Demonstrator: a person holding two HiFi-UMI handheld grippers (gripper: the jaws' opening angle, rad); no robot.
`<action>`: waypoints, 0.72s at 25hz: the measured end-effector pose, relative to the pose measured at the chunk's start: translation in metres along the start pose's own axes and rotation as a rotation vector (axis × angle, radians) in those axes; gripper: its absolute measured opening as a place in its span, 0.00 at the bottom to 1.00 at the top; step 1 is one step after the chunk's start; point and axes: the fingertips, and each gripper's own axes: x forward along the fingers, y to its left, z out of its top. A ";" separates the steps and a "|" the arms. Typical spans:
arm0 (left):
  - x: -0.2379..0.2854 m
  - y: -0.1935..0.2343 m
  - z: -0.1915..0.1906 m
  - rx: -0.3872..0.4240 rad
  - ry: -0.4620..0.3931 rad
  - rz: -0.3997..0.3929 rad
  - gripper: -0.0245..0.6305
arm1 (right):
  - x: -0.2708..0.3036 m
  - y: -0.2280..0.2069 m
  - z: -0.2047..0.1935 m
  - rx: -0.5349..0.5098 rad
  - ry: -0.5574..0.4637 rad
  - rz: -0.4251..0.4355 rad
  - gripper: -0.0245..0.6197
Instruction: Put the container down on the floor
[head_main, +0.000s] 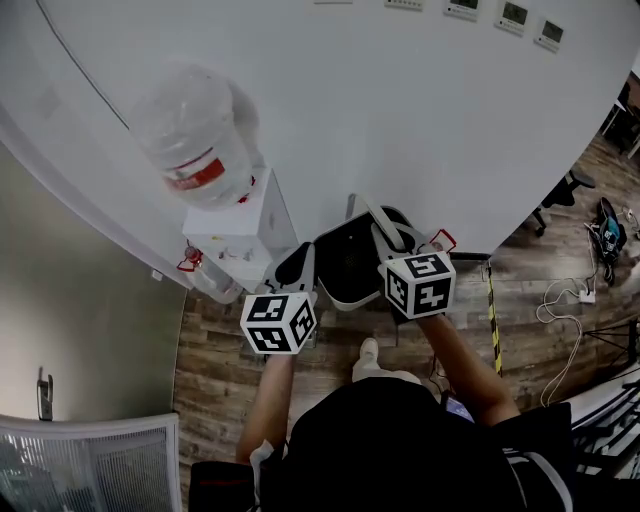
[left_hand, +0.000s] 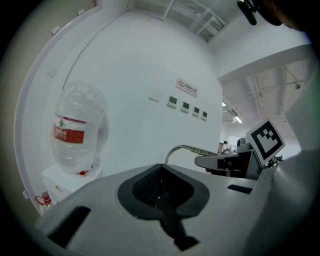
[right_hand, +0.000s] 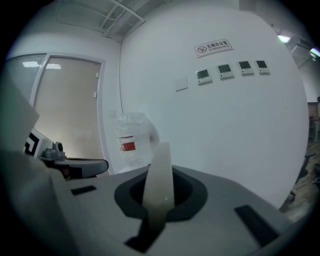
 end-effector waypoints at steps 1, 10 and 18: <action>0.009 0.001 0.002 -0.001 -0.001 0.000 0.06 | 0.007 -0.007 0.002 0.008 0.003 0.000 0.08; 0.077 0.015 0.017 -0.004 0.012 0.032 0.06 | 0.061 -0.060 0.019 0.030 0.022 0.012 0.08; 0.119 0.019 0.014 -0.010 0.041 0.054 0.06 | 0.095 -0.090 0.019 0.055 0.035 0.043 0.08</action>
